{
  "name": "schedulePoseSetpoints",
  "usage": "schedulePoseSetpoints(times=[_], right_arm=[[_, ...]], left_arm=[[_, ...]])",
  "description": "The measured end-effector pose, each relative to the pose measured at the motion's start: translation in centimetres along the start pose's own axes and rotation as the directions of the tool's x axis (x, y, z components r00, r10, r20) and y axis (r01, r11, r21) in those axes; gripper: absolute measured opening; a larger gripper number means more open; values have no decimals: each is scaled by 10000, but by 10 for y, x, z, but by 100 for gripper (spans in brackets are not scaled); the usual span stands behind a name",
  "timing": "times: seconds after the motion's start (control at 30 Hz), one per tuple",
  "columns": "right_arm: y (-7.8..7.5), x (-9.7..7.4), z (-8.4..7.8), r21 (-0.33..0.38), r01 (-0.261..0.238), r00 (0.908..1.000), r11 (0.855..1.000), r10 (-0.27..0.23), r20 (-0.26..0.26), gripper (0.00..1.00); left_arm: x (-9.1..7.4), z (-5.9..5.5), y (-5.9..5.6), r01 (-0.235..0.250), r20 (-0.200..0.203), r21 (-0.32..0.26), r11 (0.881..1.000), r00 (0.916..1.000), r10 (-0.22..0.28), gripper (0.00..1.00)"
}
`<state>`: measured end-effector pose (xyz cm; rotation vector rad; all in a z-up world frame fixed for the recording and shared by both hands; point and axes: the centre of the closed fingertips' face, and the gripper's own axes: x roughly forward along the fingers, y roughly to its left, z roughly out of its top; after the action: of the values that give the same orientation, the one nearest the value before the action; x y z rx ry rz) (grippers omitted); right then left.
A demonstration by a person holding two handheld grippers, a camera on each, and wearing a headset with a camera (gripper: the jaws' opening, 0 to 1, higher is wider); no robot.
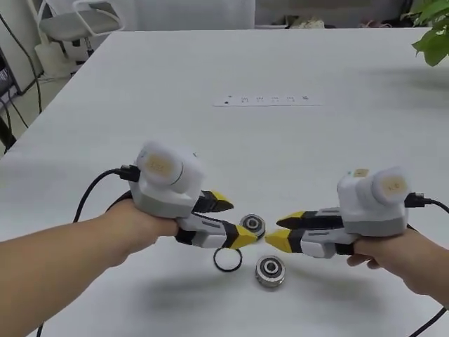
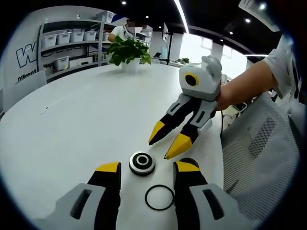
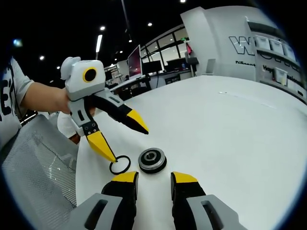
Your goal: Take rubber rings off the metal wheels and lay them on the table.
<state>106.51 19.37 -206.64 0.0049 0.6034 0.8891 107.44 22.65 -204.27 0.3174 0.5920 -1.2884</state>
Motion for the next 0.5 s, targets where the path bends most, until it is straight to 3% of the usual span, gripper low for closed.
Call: schedulePoseSetpoints(times=[0.5], right_arm=[[-2,2,-2,23,14,10000,10000,-14,-21,25]], left_arm=[[16,-2,0,193,-227,100,9998,9996,-191,27]])
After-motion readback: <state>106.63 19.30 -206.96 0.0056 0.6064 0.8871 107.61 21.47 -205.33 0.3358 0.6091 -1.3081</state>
